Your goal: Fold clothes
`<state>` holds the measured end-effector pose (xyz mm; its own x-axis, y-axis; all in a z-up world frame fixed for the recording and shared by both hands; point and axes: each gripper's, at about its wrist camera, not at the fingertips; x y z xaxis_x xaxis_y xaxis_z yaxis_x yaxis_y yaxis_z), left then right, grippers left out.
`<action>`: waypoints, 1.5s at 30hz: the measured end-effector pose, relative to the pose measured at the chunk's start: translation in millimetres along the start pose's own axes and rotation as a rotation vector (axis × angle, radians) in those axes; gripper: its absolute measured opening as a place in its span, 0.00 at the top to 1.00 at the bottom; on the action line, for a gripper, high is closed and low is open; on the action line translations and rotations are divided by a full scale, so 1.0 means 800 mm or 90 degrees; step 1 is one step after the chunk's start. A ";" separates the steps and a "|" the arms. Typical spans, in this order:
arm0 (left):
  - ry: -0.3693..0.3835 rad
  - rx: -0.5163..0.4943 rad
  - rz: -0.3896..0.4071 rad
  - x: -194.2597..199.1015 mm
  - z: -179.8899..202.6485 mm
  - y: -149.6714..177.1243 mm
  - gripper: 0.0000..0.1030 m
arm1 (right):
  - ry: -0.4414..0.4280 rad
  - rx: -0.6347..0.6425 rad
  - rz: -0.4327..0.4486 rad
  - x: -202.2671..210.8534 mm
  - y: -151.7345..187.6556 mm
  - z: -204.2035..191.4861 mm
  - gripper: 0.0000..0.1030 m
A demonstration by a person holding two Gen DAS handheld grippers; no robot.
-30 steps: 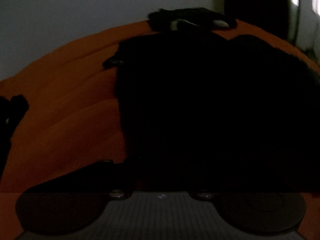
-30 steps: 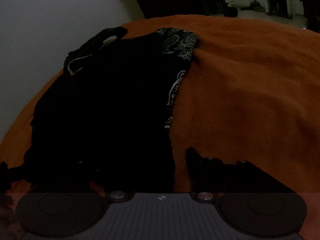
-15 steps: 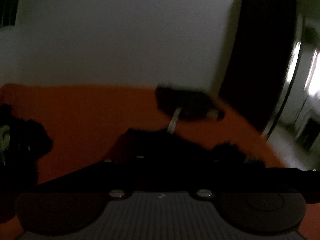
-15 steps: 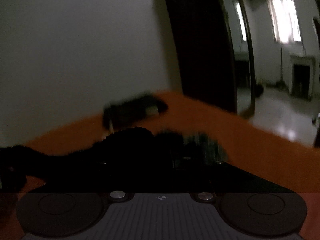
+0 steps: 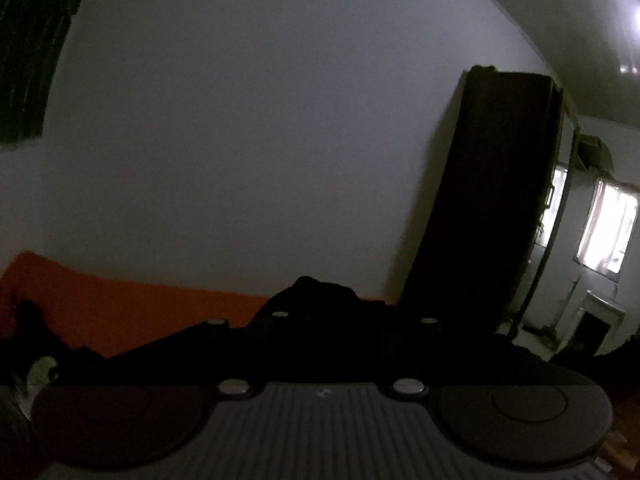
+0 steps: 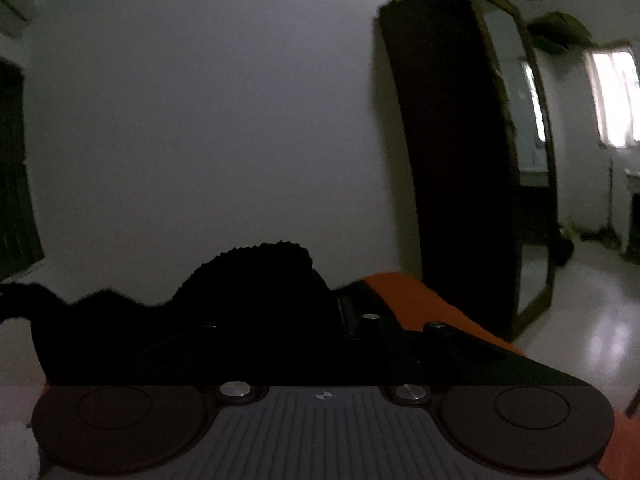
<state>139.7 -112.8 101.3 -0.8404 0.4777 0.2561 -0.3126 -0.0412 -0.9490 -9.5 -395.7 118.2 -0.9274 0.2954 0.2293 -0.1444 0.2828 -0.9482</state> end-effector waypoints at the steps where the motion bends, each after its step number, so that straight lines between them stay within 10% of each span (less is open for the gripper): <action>1: -0.005 0.001 -0.001 0.001 -0.004 -0.001 0.88 | -0.005 0.006 -0.002 -0.001 0.000 -0.004 0.88; 14: -0.061 -0.048 -0.111 -0.149 -0.045 0.020 0.88 | -0.005 0.051 -0.121 -0.163 0.033 -0.019 0.90; 23: -0.090 -0.048 -0.004 -0.243 -0.036 -0.093 0.88 | -0.021 0.045 -0.011 -0.259 -0.094 -0.064 0.90; 28: -0.118 -0.086 0.046 -0.224 -0.024 -0.067 0.88 | -0.040 0.087 0.040 -0.236 -0.093 -0.064 0.90; 34: -0.135 -0.087 -0.055 -0.186 -0.026 0.053 0.88 | -0.033 0.072 -0.045 -0.192 0.034 -0.030 0.90; 41: -0.239 -0.070 -0.373 -0.210 -0.038 0.317 0.85 | 0.030 -0.001 -0.266 -0.176 0.288 0.044 0.90; 45: -0.297 -0.098 -0.492 -0.192 -0.046 0.392 0.85 | 0.049 0.009 -0.397 -0.170 0.389 0.054 0.90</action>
<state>187.0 -166.5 -242.5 -0.5257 -0.0812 0.8468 -0.8281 0.2766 -0.4876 56.9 -387.6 -218.1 -0.6397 0.1437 0.7551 -0.6556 0.4109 -0.6336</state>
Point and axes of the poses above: each gripper's, at about its wrist camera, not at the fingertips, and x roughly against the way its jaws point, z to its right, y to its underside, and after that the axes turned 3 degrees about -x, right-handed
